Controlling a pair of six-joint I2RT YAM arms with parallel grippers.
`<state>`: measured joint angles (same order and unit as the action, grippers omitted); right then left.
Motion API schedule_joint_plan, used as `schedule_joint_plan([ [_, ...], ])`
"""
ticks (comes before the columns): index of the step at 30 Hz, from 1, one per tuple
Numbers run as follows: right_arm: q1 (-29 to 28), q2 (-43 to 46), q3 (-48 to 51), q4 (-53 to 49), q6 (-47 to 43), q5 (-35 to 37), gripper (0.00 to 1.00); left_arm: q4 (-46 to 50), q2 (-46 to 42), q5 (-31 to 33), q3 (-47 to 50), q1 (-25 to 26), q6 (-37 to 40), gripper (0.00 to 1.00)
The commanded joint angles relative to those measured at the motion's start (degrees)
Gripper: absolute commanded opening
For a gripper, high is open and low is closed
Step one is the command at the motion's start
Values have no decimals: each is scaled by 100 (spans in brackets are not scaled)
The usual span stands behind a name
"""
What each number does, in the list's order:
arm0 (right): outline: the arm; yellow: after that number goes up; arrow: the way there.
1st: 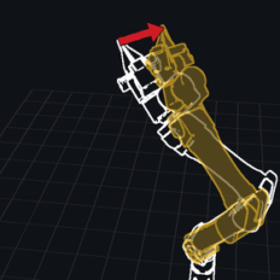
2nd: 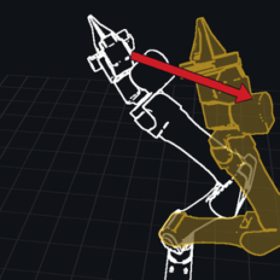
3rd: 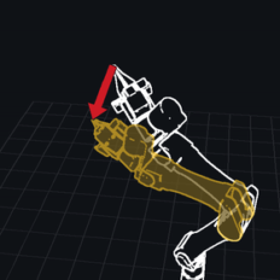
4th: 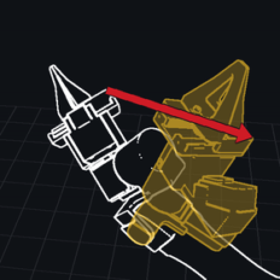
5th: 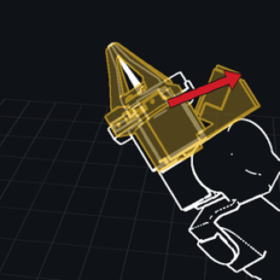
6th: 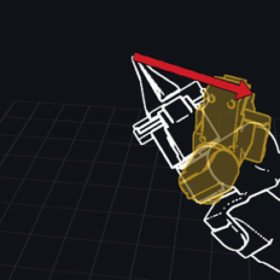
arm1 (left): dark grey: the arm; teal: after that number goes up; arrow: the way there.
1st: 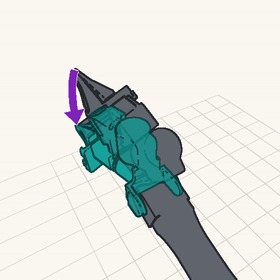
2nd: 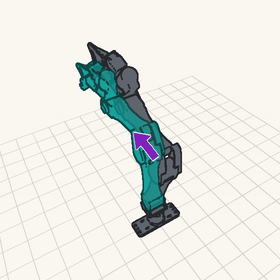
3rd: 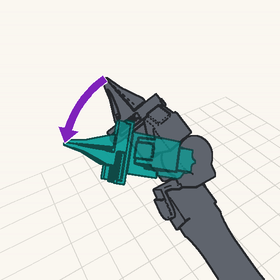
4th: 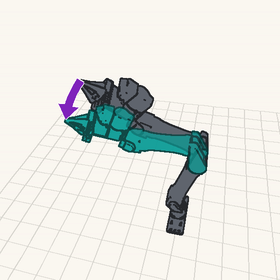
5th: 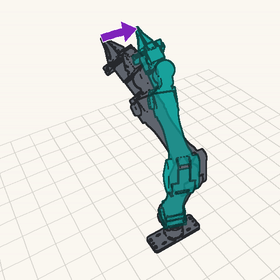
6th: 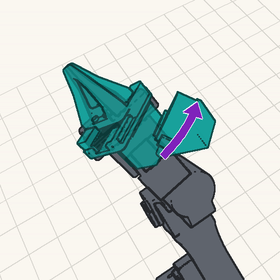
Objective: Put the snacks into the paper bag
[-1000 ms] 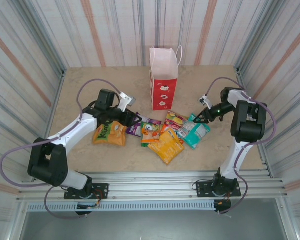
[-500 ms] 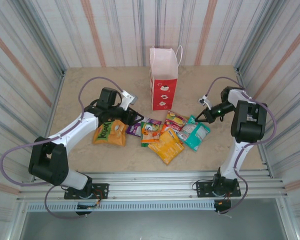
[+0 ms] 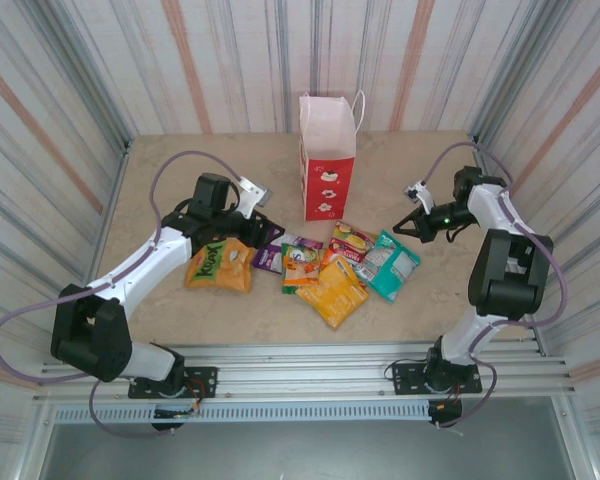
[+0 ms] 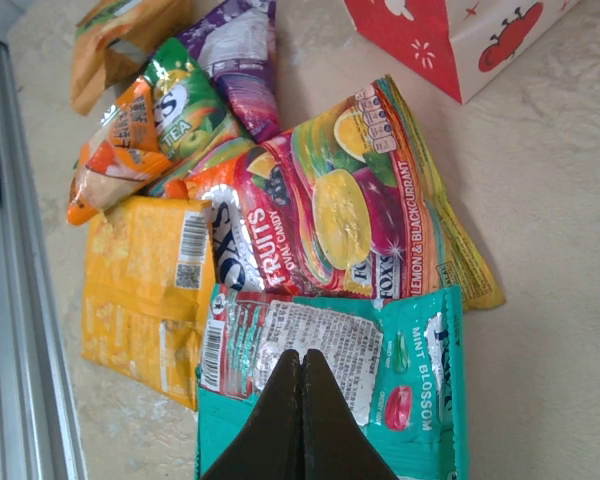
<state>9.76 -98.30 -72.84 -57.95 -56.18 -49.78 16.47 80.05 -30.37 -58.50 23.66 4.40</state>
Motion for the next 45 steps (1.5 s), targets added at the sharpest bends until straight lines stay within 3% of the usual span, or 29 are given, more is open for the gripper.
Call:
schedule_joint_plan([
  [1,-21,185,191,442,389,460,23,32,-174,5,43,23,105,74],
  [2,-66,105,157,434,389,620,33,46,-172,-20,48,22,104,73],
  [5,-199,-290,-132,133,295,856,46,76,-170,-22,49,25,114,74],
  [9,-314,-817,-494,-91,255,996,57,93,-165,24,84,33,123,74],
  [17,-413,-1723,-1107,-596,-21,884,66,122,-43,100,42,42,127,74],
  [24,-472,-2208,-1392,-1160,-379,759,65,7,15,150,65,42,87,74],
  [29,-488,-2310,-1448,-1306,-436,785,55,8,82,124,40,42,67,74],
  [35,-409,-1975,-1415,-1287,-392,536,2,62,22,258,-14,79,90,71],
  [41,-403,-839,-954,-794,224,554,0,173,-153,609,-66,253,177,71],
  [45,-339,11,-701,-159,1380,611,0,164,-233,580,-88,261,48,71],
])
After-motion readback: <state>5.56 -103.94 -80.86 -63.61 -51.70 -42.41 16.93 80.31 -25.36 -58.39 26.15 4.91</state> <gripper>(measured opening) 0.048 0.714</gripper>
